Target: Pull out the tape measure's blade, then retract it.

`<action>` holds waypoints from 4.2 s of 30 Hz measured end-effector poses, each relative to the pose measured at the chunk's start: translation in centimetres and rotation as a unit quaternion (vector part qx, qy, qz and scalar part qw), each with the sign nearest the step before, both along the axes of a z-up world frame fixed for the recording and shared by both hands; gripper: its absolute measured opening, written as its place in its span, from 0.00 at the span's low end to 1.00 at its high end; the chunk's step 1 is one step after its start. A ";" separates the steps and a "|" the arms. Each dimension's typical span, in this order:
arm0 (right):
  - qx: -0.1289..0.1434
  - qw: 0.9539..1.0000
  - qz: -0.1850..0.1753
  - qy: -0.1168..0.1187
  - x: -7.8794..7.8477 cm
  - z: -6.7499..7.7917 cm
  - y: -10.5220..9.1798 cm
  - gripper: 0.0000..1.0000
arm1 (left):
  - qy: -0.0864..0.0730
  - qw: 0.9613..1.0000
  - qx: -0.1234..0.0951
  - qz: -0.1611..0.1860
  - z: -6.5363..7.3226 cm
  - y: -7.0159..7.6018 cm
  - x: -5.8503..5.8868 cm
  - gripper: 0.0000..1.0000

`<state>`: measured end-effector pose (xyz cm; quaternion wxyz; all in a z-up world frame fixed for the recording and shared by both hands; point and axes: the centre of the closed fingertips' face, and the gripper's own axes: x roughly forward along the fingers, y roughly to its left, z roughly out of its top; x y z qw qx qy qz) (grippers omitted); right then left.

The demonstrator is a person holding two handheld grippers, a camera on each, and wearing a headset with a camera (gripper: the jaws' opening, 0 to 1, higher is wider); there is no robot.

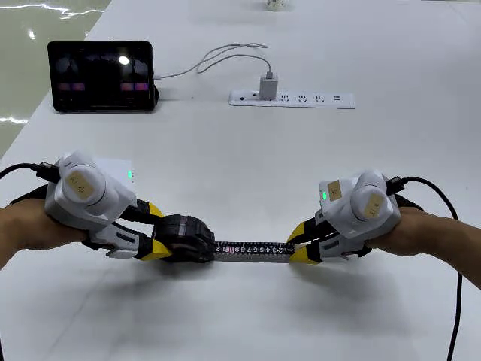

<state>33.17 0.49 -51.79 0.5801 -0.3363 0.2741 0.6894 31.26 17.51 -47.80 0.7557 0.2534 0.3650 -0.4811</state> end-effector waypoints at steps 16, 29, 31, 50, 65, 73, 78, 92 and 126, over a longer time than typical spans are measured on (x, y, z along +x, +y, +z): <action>-0.017 1.000 -0.005 -0.002 0.2 -0.1 -1.9 0.08 | 0.000 1.000 0.008 -0.002 0.0 0.0 -0.1 0.23; -0.033 0.999 -0.008 -0.001 0.4 0.0 -3.9 0.08 | 0.001 1.000 0.010 -0.002 0.0 0.0 -0.1 0.23; -0.036 0.999 -0.007 -0.002 0.5 -0.1 -4.2 0.08 | 0.001 1.000 0.011 -0.002 0.0 0.0 -0.1 0.23; -0.067 0.998 -0.007 -0.005 0.8 -0.2 -6.9 0.07 | 0.003 1.000 0.013 -0.004 0.0 0.0 -0.1 0.23; -0.092 0.996 -0.010 -0.009 1.0 -0.3 -9.5 0.07 | 0.004 1.000 0.016 -0.005 0.0 0.0 -0.1 0.23; -0.106 0.994 -0.012 -0.015 1.3 -0.2 -10.6 0.07 | 0.004 1.000 0.018 -0.005 0.0 0.0 -0.1 0.23; -0.105 0.994 -0.016 -0.016 1.3 -0.2 -10.7 0.08 | 0.002 1.000 0.020 -0.005 0.0 0.0 -0.1 0.24; -0.110 0.994 -0.015 -0.016 1.2 -0.2 -10.7 0.10 | 0.005 0.999 0.031 -0.006 0.0 -0.3 0.1 0.24; -0.129 0.991 -0.001 -0.040 1.2 -0.4 -10.8 0.18 | 0.005 0.999 0.048 0.010 -0.3 -0.1 -0.1 0.35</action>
